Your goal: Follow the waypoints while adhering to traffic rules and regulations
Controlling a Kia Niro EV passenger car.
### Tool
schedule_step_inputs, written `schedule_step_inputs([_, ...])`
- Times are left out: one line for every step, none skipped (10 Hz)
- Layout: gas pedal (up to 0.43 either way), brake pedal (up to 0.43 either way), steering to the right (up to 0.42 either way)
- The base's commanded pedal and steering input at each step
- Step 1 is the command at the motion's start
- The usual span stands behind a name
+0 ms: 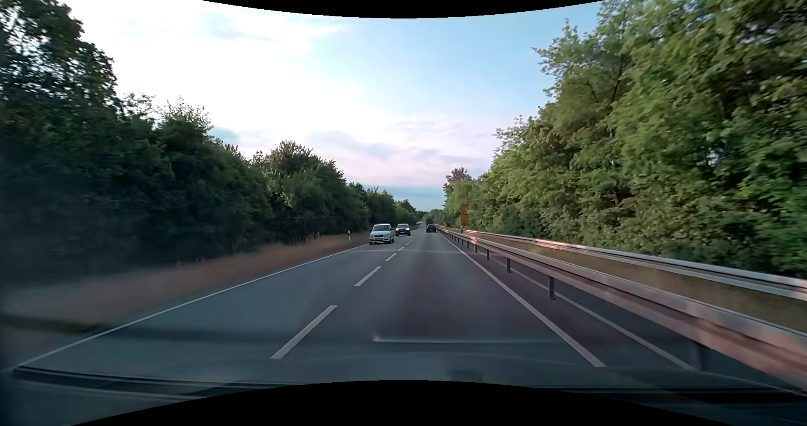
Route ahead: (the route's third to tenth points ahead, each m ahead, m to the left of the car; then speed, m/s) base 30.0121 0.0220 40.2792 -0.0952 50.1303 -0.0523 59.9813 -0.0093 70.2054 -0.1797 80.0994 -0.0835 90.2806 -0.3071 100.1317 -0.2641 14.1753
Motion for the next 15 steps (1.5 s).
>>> schedule_step_inputs([0.13, 0.0, -0.002])
schedule_step_inputs([0.13, 0.0, -0.001])
schedule_step_inputs([0.13, 0.0, -0.002])
schedule_step_inputs([0.13, 0.0, -0.002])
schedule_step_inputs([0.13, 0.0, -0.002])
schedule_step_inputs([0.13, 0.0, -0.002])
schedule_step_inputs([0.13, 0.0, -0.002])
schedule_step_inputs([0.118, 0.0, -0.002])
schedule_step_inputs([0.11, 0.0, -0.002])
schedule_step_inputs([0.098, 0.0, -0.002])
schedule_step_inputs([0.098, 0.0, -0.002])
schedule_step_inputs([0.098, 0.0, -0.002])
schedule_step_inputs([0.098, 0.0, -0.002])
schedule_step_inputs([0.098, 0.0, -0.002])
schedule_step_inputs([0.098, 0.0, -0.002])
